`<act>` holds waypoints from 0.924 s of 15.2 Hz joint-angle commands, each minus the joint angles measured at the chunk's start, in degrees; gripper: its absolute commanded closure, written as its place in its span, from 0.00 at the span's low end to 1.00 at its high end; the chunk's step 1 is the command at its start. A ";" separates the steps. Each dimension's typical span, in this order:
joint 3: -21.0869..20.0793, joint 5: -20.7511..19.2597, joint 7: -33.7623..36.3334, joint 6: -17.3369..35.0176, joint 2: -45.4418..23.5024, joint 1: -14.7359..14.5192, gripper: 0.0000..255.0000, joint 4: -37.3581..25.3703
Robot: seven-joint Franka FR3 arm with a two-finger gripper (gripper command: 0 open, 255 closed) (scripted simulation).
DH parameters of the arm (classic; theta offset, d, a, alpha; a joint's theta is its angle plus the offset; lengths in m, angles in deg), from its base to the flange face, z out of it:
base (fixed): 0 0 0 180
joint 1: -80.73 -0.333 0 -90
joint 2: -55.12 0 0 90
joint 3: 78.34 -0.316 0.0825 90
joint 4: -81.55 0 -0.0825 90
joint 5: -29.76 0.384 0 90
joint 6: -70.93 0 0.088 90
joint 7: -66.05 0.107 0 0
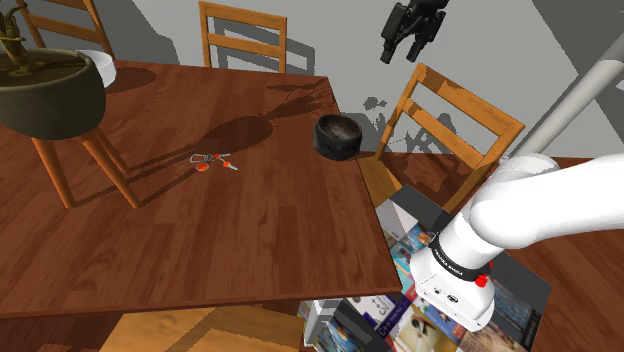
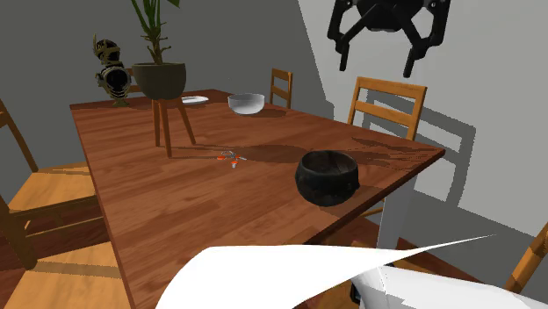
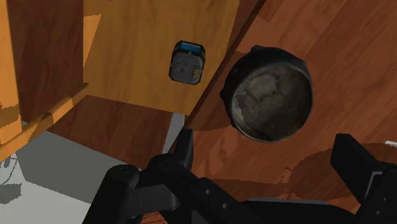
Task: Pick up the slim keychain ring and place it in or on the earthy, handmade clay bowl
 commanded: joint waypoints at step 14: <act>-6.56 2.28 -2.86 15.50 -19.84 -7.19 0.00 -2.64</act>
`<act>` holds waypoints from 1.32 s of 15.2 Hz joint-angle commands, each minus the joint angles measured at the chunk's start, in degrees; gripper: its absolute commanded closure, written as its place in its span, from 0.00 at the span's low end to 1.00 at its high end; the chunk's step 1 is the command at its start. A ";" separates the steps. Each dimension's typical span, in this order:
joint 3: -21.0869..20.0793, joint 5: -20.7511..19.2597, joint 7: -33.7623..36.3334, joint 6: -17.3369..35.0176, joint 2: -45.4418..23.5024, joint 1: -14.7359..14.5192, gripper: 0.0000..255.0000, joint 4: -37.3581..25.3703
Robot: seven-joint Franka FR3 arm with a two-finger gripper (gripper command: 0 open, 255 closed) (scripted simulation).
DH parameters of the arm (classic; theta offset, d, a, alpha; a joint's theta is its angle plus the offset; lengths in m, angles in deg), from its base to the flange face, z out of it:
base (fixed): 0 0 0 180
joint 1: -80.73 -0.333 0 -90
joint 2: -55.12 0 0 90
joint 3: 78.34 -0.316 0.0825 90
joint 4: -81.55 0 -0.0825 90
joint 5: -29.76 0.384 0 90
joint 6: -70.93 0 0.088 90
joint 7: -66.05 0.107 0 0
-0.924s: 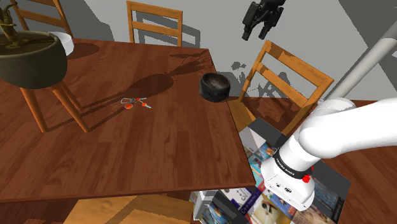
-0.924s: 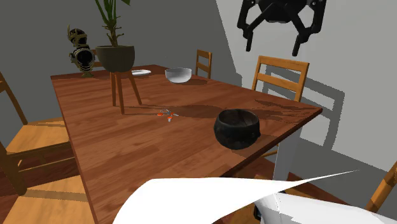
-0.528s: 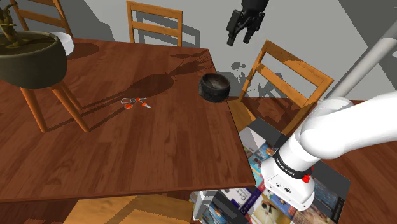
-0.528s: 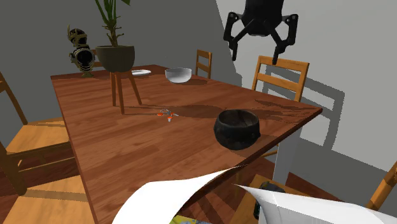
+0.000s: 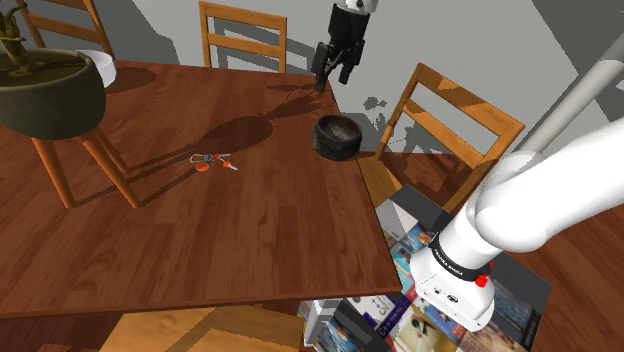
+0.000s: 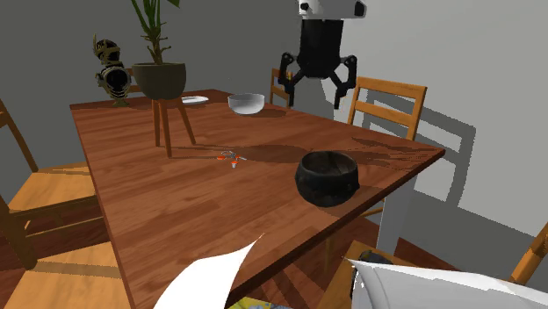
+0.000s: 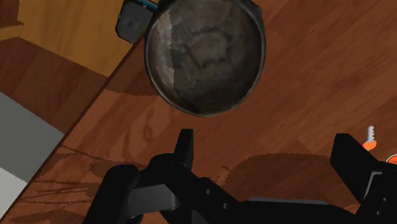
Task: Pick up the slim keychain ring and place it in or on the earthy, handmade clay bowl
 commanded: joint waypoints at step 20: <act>-10.22 -5.85 -1.25 13.72 -36.60 -9.98 0.00 -19.46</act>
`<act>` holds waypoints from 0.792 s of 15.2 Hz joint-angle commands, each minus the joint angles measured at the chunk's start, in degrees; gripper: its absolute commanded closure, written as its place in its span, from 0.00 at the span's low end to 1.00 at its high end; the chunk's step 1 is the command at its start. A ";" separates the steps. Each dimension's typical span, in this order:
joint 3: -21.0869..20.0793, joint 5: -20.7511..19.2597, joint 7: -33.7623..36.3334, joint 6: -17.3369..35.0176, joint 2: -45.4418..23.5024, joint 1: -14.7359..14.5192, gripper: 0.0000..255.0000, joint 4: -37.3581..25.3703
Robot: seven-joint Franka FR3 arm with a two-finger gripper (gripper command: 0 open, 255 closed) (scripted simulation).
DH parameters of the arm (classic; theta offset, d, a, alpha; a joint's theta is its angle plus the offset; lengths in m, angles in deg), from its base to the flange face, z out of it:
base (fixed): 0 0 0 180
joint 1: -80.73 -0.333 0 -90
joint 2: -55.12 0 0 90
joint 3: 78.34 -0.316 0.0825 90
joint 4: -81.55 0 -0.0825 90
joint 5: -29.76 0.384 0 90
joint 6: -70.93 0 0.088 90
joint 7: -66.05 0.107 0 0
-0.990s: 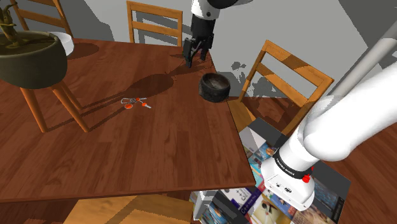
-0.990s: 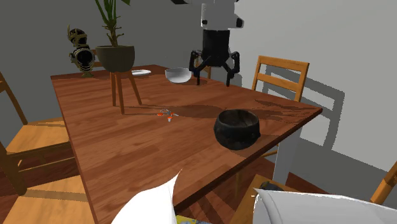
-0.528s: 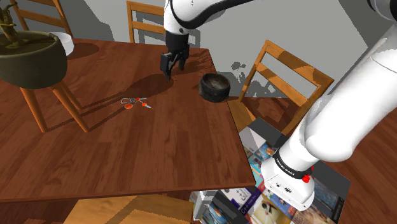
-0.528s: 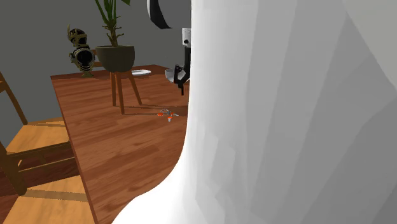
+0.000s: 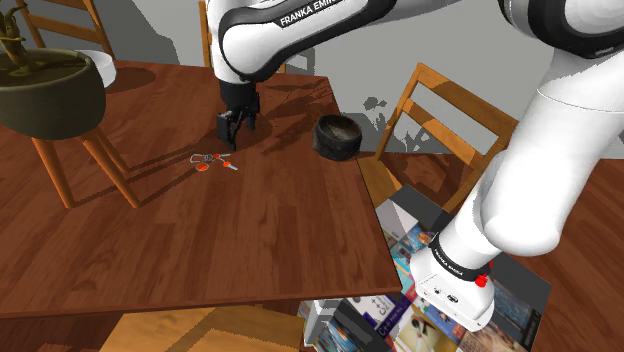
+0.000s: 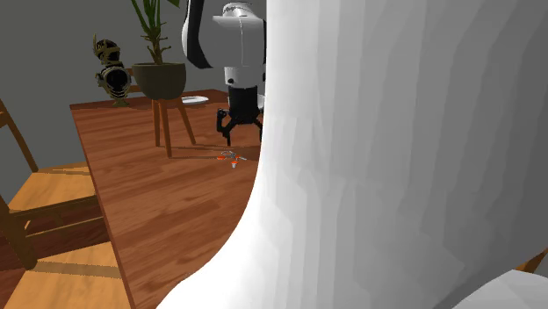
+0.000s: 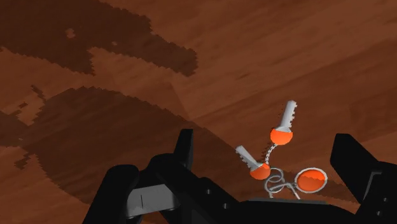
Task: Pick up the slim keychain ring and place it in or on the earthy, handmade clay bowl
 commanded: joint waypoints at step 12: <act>-0.88 -3.14 0.93 5.86 -9.48 -2.57 0.00 -2.71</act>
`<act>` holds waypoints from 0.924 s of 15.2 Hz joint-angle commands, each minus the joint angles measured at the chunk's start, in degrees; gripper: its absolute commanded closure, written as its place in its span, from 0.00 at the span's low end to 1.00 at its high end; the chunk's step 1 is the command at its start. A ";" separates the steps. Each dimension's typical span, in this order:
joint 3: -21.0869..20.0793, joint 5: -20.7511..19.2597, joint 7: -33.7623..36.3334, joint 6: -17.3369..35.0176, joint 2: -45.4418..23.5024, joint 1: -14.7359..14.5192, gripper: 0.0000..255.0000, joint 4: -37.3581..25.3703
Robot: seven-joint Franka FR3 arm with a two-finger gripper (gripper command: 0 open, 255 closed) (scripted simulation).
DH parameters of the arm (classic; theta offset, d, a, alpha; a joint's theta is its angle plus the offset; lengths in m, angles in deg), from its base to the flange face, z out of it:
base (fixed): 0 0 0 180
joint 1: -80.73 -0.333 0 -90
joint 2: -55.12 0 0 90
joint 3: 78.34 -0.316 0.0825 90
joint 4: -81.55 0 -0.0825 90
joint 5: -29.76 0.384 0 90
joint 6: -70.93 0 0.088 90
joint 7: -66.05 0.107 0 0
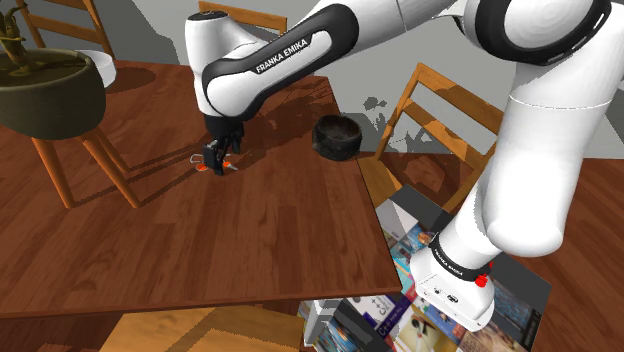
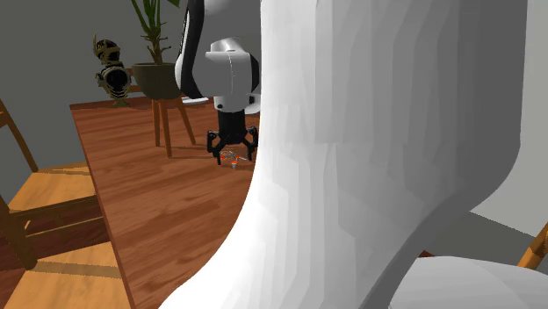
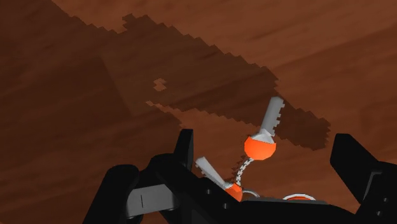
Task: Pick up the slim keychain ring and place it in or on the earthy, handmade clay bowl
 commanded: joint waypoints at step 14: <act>-0.01 -0.24 0.43 0.50 -0.71 -0.29 1.00 -0.21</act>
